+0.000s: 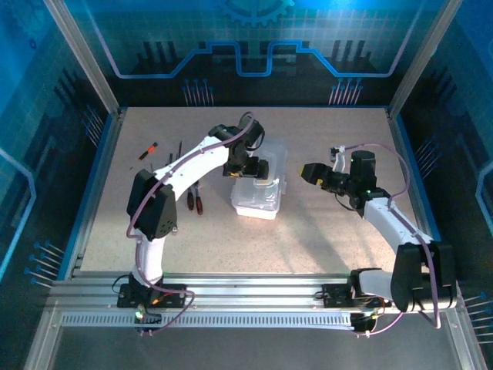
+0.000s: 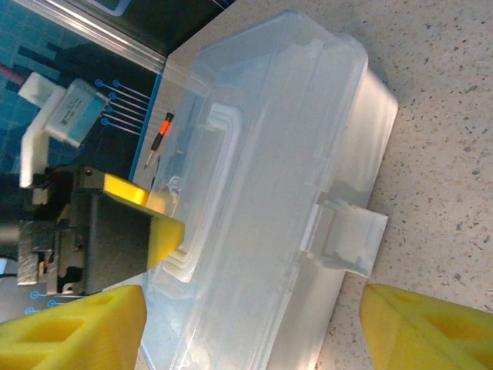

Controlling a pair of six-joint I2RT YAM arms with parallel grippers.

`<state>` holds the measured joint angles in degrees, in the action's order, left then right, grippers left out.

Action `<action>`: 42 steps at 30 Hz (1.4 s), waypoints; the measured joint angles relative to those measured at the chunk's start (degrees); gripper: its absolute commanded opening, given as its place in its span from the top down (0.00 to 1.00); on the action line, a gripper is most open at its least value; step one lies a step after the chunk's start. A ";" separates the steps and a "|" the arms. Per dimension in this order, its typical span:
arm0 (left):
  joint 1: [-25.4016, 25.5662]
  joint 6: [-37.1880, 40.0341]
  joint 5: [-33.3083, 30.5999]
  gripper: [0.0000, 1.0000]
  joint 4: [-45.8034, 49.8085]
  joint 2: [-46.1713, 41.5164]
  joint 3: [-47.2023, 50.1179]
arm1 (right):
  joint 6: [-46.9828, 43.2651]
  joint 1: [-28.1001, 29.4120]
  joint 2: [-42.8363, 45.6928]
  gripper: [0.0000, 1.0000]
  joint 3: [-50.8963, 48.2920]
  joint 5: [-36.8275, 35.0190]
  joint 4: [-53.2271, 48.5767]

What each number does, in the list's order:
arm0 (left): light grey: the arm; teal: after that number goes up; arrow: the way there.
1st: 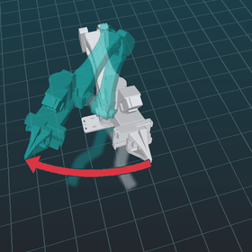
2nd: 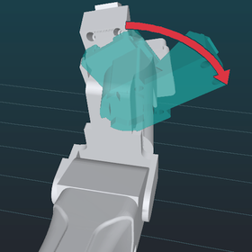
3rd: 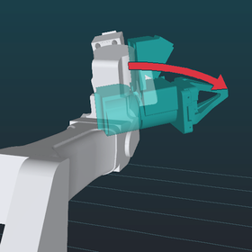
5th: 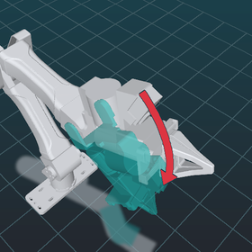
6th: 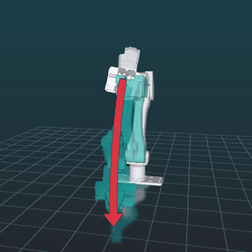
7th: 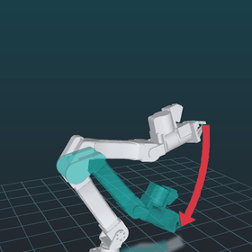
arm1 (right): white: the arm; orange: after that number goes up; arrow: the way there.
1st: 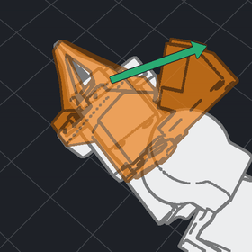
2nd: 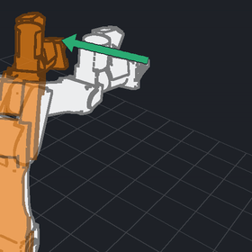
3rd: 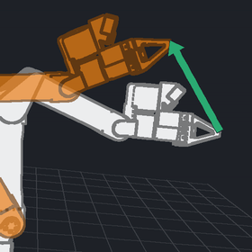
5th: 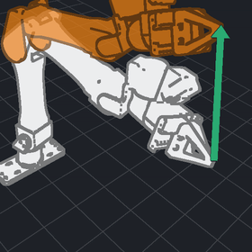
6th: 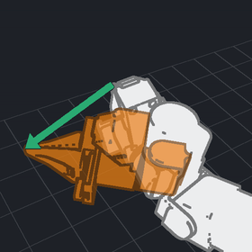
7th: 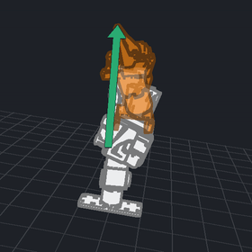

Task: Pack the tool kit

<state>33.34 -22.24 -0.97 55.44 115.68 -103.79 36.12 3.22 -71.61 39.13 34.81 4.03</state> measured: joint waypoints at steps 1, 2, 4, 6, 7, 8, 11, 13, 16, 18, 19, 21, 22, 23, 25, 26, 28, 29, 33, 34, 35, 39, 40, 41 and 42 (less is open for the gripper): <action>-0.24 0.17 0.52 0.11 0.04 0.68 -0.35 | 0.00 0.13 0.00 0.25 0.00 -0.09 0.02; -0.39 0.37 1.11 0.11 0.09 1.18 -0.70 | 0.00 0.20 0.00 0.25 -0.02 -0.11 0.02; -0.57 0.92 1.70 0.13 0.50 1.53 -1.25 | 0.02 0.35 0.00 0.26 -0.02 -0.20 0.04; -0.61 1.46 1.95 0.20 0.68 1.70 -1.53 | 0.02 0.61 -0.02 0.25 -0.02 -0.35 0.07; -0.61 1.49 2.10 0.24 0.70 1.70 -1.57 | 0.02 0.83 -0.02 0.26 -0.02 -0.39 0.09; -0.61 1.44 2.14 0.28 0.70 1.70 -1.64 | 0.02 1.03 -0.04 0.25 -0.02 -0.42 0.13; -0.61 1.57 2.60 0.39 0.37 1.68 -1.70 | 0.04 1.90 -0.46 0.25 -0.02 -0.59 0.50; -0.70 1.40 3.45 0.42 -0.83 1.29 -0.94 | 0.07 2.54 -1.05 0.25 -0.02 -0.52 0.66; -1.33 1.01 5.70 0.44 -4.11 -0.50 2.01 | 0.48 2.89 -1.97 0.25 -0.02 -0.35 1.11; -1.77 -0.35 7.85 0.46 -6.86 -1.79 4.17 | 0.59 2.89 -2.36 0.24 -0.02 -0.28 1.16; -1.88 -1.29 8.96 0.46 -8.39 -2.36 5.20 | 0.70 2.89 -2.54 0.24 -0.02 -0.26 1.14; -1.90 -3.48 11.34 0.46 -12.04 -3.65 7.61 | 0.70 2.89 -2.73 0.23 0.00 -0.31 1.05; -1.88 -4.83 12.61 0.46 -14.25 -4.35 9.09 | 0.70 2.89 -2.78 0.23 0.22 -0.31 0.79; -1.88 -6.08 13.81 0.47 -16.13 -4.96 10.38 | 0.70 2.89 -2.82 0.23 0.52 -0.31 0.55; -1.81 -9.42 16.37 0.48 -21.07 -6.43 13.70 | 0.70 2.89 -2.99 0.22 1.55 -0.26 0.20; -1.75 -10.82 17.22 0.48 -23.21 -6.99 15.06 | 0.68 2.89 -3.06 0.22 2.12 -0.26 0.17; -1.36 -14.01 18.47 0.49 -27.82 -7.98 17.77 | 0.68 2.86 -3.32 0.22 3.37 -0.09 -0.02; -1.16 -15.32 18.86 0.49 -29.75 -8.28 18.80 | 0.68 2.86 -3.41 0.22 3.80 -0.09 -0.20; -0.37 -20.63 20.37 0.51 -38.36 -9.42 23.34 | 0.37 2.82 -4.09 0.22 6.14 -0.35 -1.73; -0.33 -21.62 20.55 0.51 -39.85 -9.62 24.13 | 0.24 2.71 -4.26 0.23 6.60 -0.39 -1.99; -0.33 -22.64 20.68 0.51 -41.18 -9.70 24.76 | 0.20 2.71 -4.42 0.23 7.02 -0.55 -2.19; -0.31 -25.38 21.33 0.51 -46.18 -9.92 27.15 | -0.02 2.71 -4.66 0.25 8.11 -1.40 -2.80; -0.28 -25.79 21.44 0.50 -47.04 -9.99 27.56 | -0.04 2.71 -4.66 0.25 8.33 -1.46 -2.91; -0.28 -26.03 21.49 0.50 -47.87 -10.01 27.98 | -0.07 2.71 -4.66 0.25 8.66 -1.68 -3.32; -0.26 -26.38 21.62 0.50 -48.61 -10.05 28.30 | -0.15 2.69 -4.66 0.25 8.98 -1.86 -3.65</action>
<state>33.08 -48.62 20.64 6.83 105.62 -75.48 35.97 5.91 -76.27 48.12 32.95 0.38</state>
